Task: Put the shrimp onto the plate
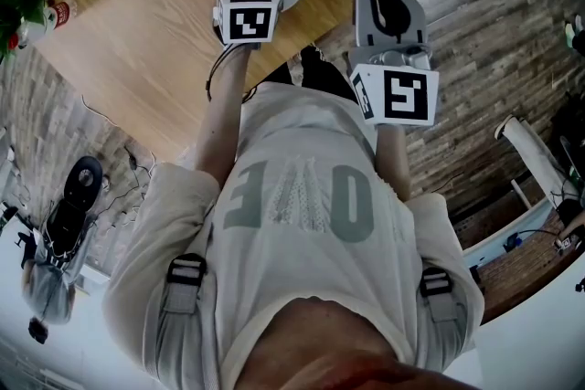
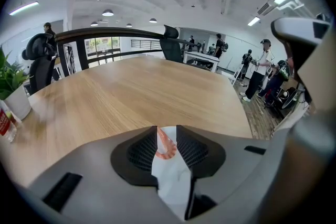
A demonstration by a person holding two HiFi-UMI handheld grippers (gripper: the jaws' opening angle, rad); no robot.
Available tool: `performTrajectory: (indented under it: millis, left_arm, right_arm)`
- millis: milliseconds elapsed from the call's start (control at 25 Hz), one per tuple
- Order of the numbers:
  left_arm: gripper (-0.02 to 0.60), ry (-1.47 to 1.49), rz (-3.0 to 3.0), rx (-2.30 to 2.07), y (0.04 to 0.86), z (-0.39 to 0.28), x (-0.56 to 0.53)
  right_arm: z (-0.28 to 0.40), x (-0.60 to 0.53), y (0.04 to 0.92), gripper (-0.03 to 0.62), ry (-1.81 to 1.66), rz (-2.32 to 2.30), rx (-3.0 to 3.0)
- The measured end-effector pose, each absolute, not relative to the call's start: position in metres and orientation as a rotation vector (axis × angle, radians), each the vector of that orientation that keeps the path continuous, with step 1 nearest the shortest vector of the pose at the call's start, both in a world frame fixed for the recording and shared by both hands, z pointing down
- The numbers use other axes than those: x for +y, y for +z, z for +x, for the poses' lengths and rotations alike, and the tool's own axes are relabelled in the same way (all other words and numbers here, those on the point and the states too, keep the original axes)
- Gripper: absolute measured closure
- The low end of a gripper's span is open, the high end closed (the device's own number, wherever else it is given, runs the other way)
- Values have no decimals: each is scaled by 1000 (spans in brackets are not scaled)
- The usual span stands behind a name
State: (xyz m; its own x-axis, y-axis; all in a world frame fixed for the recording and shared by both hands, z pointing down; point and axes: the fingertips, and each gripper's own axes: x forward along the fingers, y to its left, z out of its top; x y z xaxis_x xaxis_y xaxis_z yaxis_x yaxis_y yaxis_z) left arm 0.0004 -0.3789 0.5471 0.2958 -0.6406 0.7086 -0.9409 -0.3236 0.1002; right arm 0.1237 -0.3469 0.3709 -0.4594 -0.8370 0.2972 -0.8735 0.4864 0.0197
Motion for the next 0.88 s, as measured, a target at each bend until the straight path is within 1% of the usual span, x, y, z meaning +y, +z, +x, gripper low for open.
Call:
performTrajectory:
  millis: [240,560,760,880]
  left_arm:
    - [476,677,2095,-1500,510,-7,-391]
    - [481,470,2244,-1720,408,-26,-405]
    - [569,300,2332,-1948,332,-42,-390]
    - [572,171,2411,-2048,283,-51,-376]
  right_arm:
    - [119,-345,361,574,162,1442,-2500]
    - [97,-357,320,574,57,1436,-2616]
    - [85,-364,288,574,-107,1404,-2695]
    - [75,-370,271,574,-156,1390,-2759]
